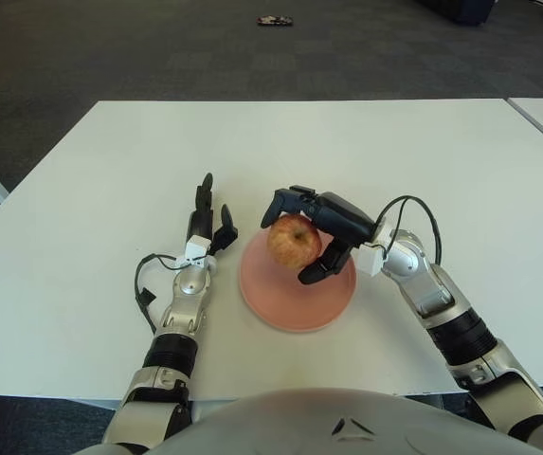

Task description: Put the apple into the plate.

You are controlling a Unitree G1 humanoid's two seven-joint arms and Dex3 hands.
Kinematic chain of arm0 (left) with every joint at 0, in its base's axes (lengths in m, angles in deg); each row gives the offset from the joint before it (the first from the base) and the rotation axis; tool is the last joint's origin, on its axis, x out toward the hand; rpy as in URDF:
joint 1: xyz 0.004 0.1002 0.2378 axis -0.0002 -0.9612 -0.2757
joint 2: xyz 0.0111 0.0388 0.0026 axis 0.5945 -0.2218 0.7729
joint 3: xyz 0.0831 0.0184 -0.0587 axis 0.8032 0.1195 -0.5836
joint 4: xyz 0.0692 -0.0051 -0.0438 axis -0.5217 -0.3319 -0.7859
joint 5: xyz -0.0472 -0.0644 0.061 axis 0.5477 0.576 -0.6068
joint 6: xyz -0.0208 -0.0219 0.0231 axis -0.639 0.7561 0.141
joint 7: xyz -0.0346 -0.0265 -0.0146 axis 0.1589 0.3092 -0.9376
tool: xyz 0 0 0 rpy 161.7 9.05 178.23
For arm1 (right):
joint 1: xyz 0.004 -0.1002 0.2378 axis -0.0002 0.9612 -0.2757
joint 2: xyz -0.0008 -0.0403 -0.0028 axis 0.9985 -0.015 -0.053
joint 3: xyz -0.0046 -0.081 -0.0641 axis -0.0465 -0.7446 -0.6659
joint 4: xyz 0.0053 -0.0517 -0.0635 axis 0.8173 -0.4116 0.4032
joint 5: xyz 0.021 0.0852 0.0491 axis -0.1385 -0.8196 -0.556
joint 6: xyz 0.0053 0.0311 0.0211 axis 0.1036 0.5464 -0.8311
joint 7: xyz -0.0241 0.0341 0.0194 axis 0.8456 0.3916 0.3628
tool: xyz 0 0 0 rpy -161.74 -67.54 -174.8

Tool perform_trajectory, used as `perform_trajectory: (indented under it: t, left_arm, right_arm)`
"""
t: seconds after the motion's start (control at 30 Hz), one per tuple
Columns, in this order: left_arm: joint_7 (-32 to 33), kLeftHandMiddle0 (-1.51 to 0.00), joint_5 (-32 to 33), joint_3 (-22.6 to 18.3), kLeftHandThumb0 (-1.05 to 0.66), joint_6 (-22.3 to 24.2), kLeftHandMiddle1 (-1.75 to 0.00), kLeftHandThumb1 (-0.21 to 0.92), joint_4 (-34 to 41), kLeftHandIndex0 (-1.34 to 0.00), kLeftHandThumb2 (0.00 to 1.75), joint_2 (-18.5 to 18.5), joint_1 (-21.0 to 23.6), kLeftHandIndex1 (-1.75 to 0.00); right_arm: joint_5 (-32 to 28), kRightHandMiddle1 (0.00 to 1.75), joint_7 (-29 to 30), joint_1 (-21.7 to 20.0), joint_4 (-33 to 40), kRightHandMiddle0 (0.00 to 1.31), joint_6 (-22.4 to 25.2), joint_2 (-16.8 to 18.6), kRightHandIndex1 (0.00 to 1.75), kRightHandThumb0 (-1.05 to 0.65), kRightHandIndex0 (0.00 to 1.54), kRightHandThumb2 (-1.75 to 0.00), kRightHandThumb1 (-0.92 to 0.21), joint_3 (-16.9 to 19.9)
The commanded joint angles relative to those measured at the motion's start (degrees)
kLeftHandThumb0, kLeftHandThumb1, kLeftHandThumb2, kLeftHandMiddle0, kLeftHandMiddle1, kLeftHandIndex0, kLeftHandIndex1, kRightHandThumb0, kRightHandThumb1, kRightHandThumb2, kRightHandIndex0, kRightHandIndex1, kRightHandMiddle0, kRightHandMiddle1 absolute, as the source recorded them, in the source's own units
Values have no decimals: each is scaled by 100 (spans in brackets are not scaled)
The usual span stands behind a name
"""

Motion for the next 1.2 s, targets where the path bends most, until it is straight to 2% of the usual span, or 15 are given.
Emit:
perform_trajectory:
  t: [0.0,0.3,0.97,1.03,1.1,1.17]
  left_arm:
    - [0,-12,-26,-22,-81,114,-1,92,-271,0,102,28,-73,-37]
    - [47,-12,-44,-52,-82,11,-1,92,-355,0,100,57,-71,-37]
    - [44,-14,-65,-54,-82,213,-1,92,-71,0,104,66,-190,-40]
    - [41,-14,-62,-54,-82,228,-1,92,-46,0,104,63,-200,-40]
    - [37,-14,-59,-54,-82,241,-1,92,-27,0,104,62,-207,-40]
    - [36,-14,-61,-52,-82,264,-1,92,-7,0,104,61,-215,-39]
  right_arm:
    - [184,175,189,-133,-253,87,-195,13,175,-12,114,-115,-40,32]
    - [623,175,593,-195,-614,88,-299,103,175,-12,114,-115,-38,91]
    - [868,175,794,-152,-884,87,-499,71,175,-14,110,-116,-39,43]
    - [949,175,891,-143,-931,83,-610,41,175,-19,103,-113,-41,47]
    - [1021,175,984,-150,-984,69,-745,7,175,-32,97,-117,-40,51]
    - [1075,175,1040,-167,-1033,59,-873,-42,175,-37,91,-114,-43,48]
